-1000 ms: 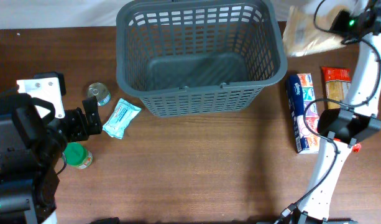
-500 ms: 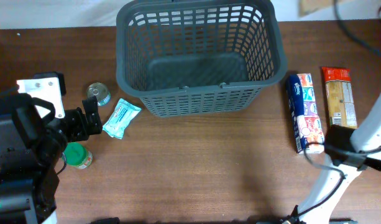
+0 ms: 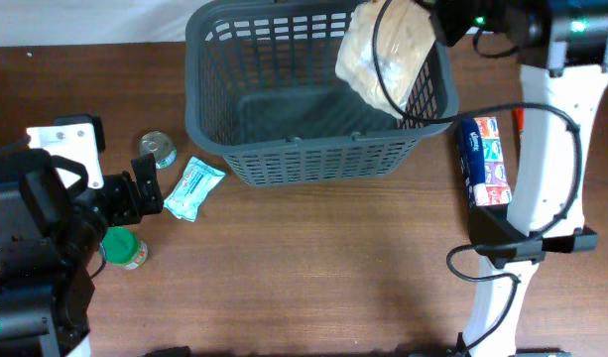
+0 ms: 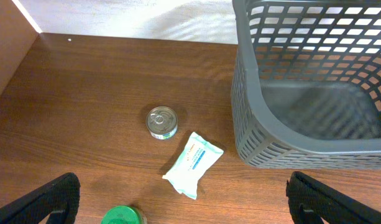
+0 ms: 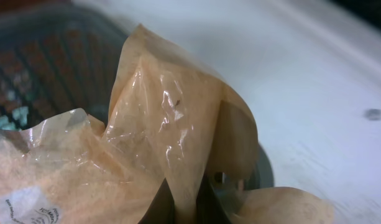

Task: Pack container
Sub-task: 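Lift the paper bag and drop it into the basket, then grasp the blue Kleenex tissue pack with the right gripper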

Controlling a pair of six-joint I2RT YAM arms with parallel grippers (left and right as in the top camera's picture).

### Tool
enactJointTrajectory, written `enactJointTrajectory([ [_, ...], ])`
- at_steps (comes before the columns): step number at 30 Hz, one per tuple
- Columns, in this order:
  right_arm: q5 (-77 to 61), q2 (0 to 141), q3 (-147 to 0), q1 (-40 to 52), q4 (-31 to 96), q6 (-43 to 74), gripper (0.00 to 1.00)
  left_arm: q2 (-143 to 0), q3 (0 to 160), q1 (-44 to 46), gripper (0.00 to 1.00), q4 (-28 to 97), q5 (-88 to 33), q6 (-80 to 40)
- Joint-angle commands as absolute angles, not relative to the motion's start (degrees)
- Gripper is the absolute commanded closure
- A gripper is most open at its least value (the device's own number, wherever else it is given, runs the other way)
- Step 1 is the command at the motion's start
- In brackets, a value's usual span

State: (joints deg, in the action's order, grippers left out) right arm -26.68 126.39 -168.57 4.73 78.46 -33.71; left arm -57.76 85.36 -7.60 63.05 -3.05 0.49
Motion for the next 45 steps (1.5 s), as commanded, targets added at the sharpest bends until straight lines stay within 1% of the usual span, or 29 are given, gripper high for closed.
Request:
enactJointTrajectory([
  [1, -29.0, 126.4, -164.4, 5.2, 76.4, -41.7, 0.96, -57.6, 86.1, -8.1, 0.01, 63.1, -3.9, 1.8],
  [6, -30.9, 126.4, -159.5, 5.3, 75.7, -45.1, 0.96, -57.6, 86.1, -8.1, 0.01, 63.1, -3.9, 1.8],
  [11, -30.9, 126.4, -158.5, 5.3, 75.5, -45.4, 0.96, -57.6, 86.1, -8.1, 0.01, 63.1, -3.9, 1.8],
  [12, -30.9, 126.3, -158.5, 5.3, 74.8, -44.1, 0.93, -57.6, 86.1, -8.1, 0.01, 63.1, -3.9, 1.8],
  [13, -30.8, 126.2, -158.8, 5.3, 73.9, -41.7, 0.45, -57.6, 86.1, -8.1, 0.01, 63.1, -3.9, 1.8],
  [14, -30.7, 126.0, -159.3, 5.2, 73.4, -39.7, 0.11, -57.6, 86.1, -8.1, 0.01, 63.1, -3.9, 1.8],
  [15, -30.2, 125.6, -160.0, 5.2, 73.4, -38.7, 0.01, -57.6, 86.1, -8.1, 0.01, 63.1, -3.9, 1.8],
  [17, -26.6, 124.2, -161.9, 5.2, 73.6, -35.9, 0.01, -57.6, 86.1, -8.1, 0.01, 63.1, -3.9, 1.8],
  [23, -7.8, 116.9, -165.1, 3.7, 74.5, -25.8, 0.01, -57.6, 86.1, -8.1, 0.01, 63.1, -3.9, 1.8],
  [26, -7.0, 113.6, -165.1, 0.3, 76.5, -25.6, 0.01, -57.6, 86.1, -8.1, 0.01, 63.1, -3.9, 1.8],
  [32, -7.0, 110.3, -163.3, -11.2, 82.1, -24.6, 0.01, -57.6, 86.1, -8.1, 0.01, 63.1, -3.9, 1.8],
  [34, -7.0, 109.1, -159.5, -14.6, 80.9, -25.0, 0.01, -57.6, 86.1, -8.1, 0.01, 63.1, -3.9, 1.8],
  [36, -7.7, 107.6, -152.5, -19.0, 78.5, -25.0, 0.01, -57.6, 86.1, -8.1, 0.01, 63.1, -3.9, 1.8],
  [39, -13.4, 106.4, -140.6, -24.2, 74.0, -25.0, 0.01, -57.6, 86.1, -8.1, 0.01, 63.1, -3.9, 1.8],
  [43, -16.7, 106.5, -125.8, -27.7, 69.2, -25.3, 0.01, -57.6, 86.1, -8.1, 0.01, 63.1, -3.9, 1.8],
  [45, -19.3, 106.5, -118.4, -28.1, 66.5, -27.7, 0.01, -57.6, 86.1, -8.1, 0.01, 63.1, -3.9, 1.8],
])
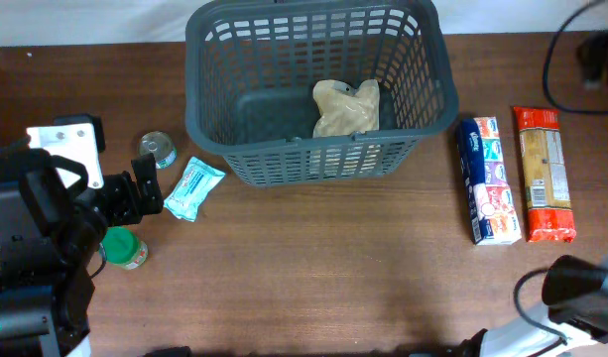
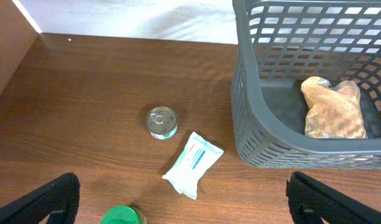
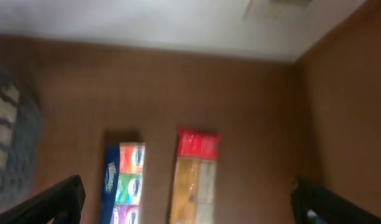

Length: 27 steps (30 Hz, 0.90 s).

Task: Pack container
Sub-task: 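Grasp the blue Kleenex tissue pack with the right gripper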

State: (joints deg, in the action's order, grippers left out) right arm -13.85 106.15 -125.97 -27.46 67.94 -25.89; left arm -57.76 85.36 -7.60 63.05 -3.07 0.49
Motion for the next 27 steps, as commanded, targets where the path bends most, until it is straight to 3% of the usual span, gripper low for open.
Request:
enactJointTrajectory([
  [1, -20.4, 106.5, -115.0, -28.0, 65.1, -28.7, 0.01, -57.6, 86.1, -8.1, 0.01, 63.1, -3.9, 1.8],
  [16, -16.8, 106.5, -80.8, -20.1, 41.3, -30.2, 0.01, -57.6, 86.1, -8.1, 0.01, 63.1, -3.9, 1.8],
  [27, -9.2, 108.3, -71.8, -17.1, 31.7, -24.6, 0.01, -57.6, 86.1, -8.1, 0.01, 63.1, -3.9, 1.8],
])
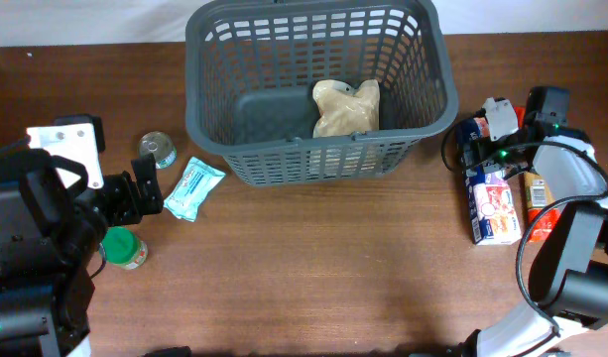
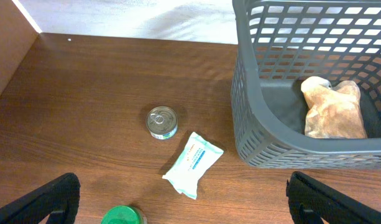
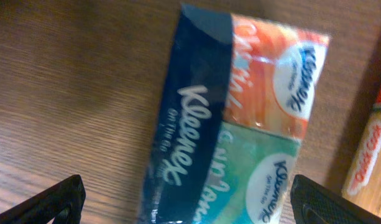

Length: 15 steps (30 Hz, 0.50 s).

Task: Pack container
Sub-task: 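Grasp the blue Kleenex tissue pack with the right gripper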

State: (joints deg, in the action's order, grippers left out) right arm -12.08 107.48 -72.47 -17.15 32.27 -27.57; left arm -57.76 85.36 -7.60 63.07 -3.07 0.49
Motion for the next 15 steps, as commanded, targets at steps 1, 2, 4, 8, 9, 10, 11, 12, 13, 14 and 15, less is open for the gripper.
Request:
enactJointTrajectory([
  [1, -9.2, 108.8, -71.8, -17.1, 31.6, -24.5, 0.01, -57.6, 86.1, -8.1, 0.01, 63.1, -3.9, 1.8],
  [2, -9.2, 109.2, -71.8, -17.0, 31.6, -24.5, 0.01, -57.6, 86.1, -8.1, 0.01, 63.1, -3.9, 1.8],
  [4, -9.1, 110.1, -71.7, -16.8, 31.4, -24.5, 0.01, -57.6, 86.1, -8.1, 0.01, 63.1, -3.9, 1.8],
  [8, -9.1, 111.9, -71.7, -16.7, 31.0, -23.4, 0.01, -57.6, 86.1, -8.1, 0.01, 63.1, -3.9, 1.8],
  [9, -9.2, 112.2, -71.7, -16.8, 31.0, -23.2, 0.01, -57.6, 86.1, -8.1, 0.01, 63.1, -3.9, 1.8],
  [10, -9.2, 112.6, -71.7, -16.7, 31.0, -23.2, 0.01, -57.6, 86.1, -8.1, 0.01, 63.1, -3.9, 1.8],
  [11, -9.2, 112.7, -71.7, -16.7, 31.0, -23.0, 0.01, -57.6, 86.1, -8.1, 0.01, 63.1, -3.9, 1.8],
  [12, -9.2, 112.9, -71.7, -16.7, 31.0, -23.0, 0.01, -57.6, 86.1, -8.1, 0.01, 63.1, -3.9, 1.8],
  [13, -9.2, 113.1, -71.7, -16.7, 31.0, -23.0, 0.01, -57.6, 86.1, -8.1, 0.01, 63.1, -3.9, 1.8],
  [14, -9.2, 113.3, -71.7, -16.7, 31.0, -23.0, 0.0, -57.6, 86.1, -8.1, 0.01, 63.1, -3.9, 1.8],
  [15, -9.2, 113.4, -71.7, -16.7, 30.8, -23.0, 0.02, -57.6, 86.1, -8.1, 0.01, 63.1, -3.9, 1.8],
])
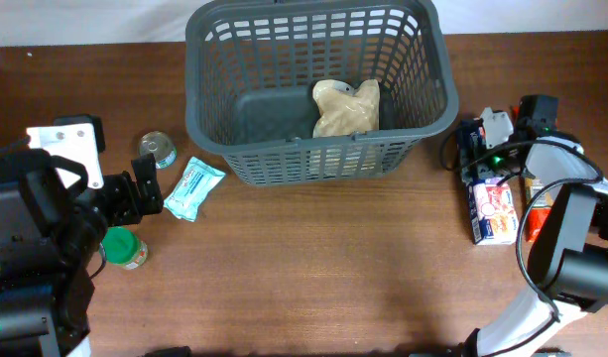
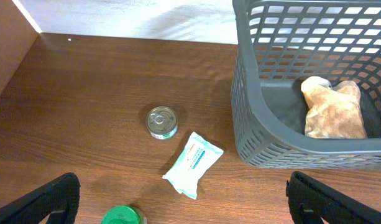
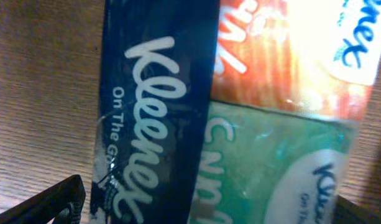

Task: Pack container
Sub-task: 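Grasp the blue Kleenex tissue pack with the right gripper, then carry the tissue pack over and lower it into the basket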

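The grey basket (image 1: 199, 109) stands at the back centre with a tan bag (image 1: 345, 107) lying inside it, also in the left wrist view (image 2: 332, 115). To its right lies a multicoloured Kleenex pack (image 1: 492, 203). My right gripper (image 1: 487, 149) is open and low over the pack's far end. The pack (image 3: 196, 112) fills the right wrist view, with my gripper (image 3: 209, 211) straddling it, one finger at each lower corner. At the left my left gripper (image 2: 184, 202) is open with nothing between its fingers, short of a white wipes packet (image 2: 192, 163).
A small tin can (image 1: 159, 150), the wipes packet (image 1: 193, 187) and a green-lidded jar (image 1: 124, 248) sit left of the basket. A red-orange packet (image 1: 535, 211) lies right of the Kleenex pack, mostly under my right arm.
My right gripper has come lower over the Kleenex pack, which now fills the right wrist view. The left arm and the things at the left have not moved.
My right gripper was shut on the tan bag above the basket's right rim. Then the bag lay in the basket and the gripper was open, off to the right. Then it was over the Kleenex pack, and now it is close down on it.
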Controlling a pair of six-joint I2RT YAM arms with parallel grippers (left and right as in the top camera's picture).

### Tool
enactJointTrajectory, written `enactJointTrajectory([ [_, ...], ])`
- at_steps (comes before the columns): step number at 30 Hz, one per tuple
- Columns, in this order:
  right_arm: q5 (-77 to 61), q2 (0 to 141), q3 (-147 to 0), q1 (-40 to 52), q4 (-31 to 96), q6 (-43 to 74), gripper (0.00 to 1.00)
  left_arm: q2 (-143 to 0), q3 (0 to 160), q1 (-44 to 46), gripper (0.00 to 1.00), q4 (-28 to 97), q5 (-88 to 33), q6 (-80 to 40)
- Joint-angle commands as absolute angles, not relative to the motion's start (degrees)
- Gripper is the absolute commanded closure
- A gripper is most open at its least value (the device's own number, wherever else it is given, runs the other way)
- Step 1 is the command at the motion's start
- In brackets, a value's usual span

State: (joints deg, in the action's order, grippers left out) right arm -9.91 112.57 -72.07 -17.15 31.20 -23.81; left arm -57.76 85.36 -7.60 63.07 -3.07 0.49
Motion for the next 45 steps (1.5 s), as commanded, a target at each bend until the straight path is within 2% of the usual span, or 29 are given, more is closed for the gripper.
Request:
enactJointTrajectory([
  [1, -9.2, 113.6, -71.7, -16.7, 30.7, -23.0, 0.03, -57.6, 86.1, -8.1, 0.01, 63.1, -3.9, 1.8],
  [3, -9.2, 114.0, -71.7, -16.7, 30.6, -23.0, 0.07, -57.8, 86.1, -8.1, 0.01, 63.1, -3.9, 1.8],
  [6, -9.1, 114.2, -71.7, -16.8, 30.6, -23.0, 0.23, -57.8, 86.1, -8.1, 0.01, 63.1, -3.9, 1.8],
  [10, -8.3, 114.2, -71.7, -16.8, 30.3, -20.1, 0.31, -57.8, 86.1, -8.1, 0.01, 63.1, -3.9, 1.8],
  [12, -8.3, 114.2, -71.7, -16.8, 30.3, -19.2, 0.32, -57.8, 86.1, -8.1, 0.01, 63.1, -3.9, 1.8],
  [15, -8.3, 114.2, -72.3, -16.8, 30.7, -16.7, 0.39, -57.8, 86.1, -8.1, 0.01, 63.1, -3.9, 1.8],
  [20, -9.0, 114.1, -76.5, -16.8, 33.0, -11.4, 0.4, -57.8, 86.1, -8.1, 0.01, 63.1, -3.9, 1.8],
  [26, -10.5, 114.1, -88.2, -16.8, 41.4, -9.9, 0.46, -57.8, 86.1, -8.1, 0.01, 63.1, -3.9, 1.8],
  [38, -9.6, 114.1, -119.9, -16.9, 56.5, -6.5, 0.5, -57.8, 86.1, -8.1, 0.01, 63.1, -3.9, 1.8],
  [45, -10.1, 114.1, -137.8, -16.3, 56.6, -4.4, 0.52, -57.8, 86.1, -8.1, 0.01, 63.1, -3.9, 1.8],
])
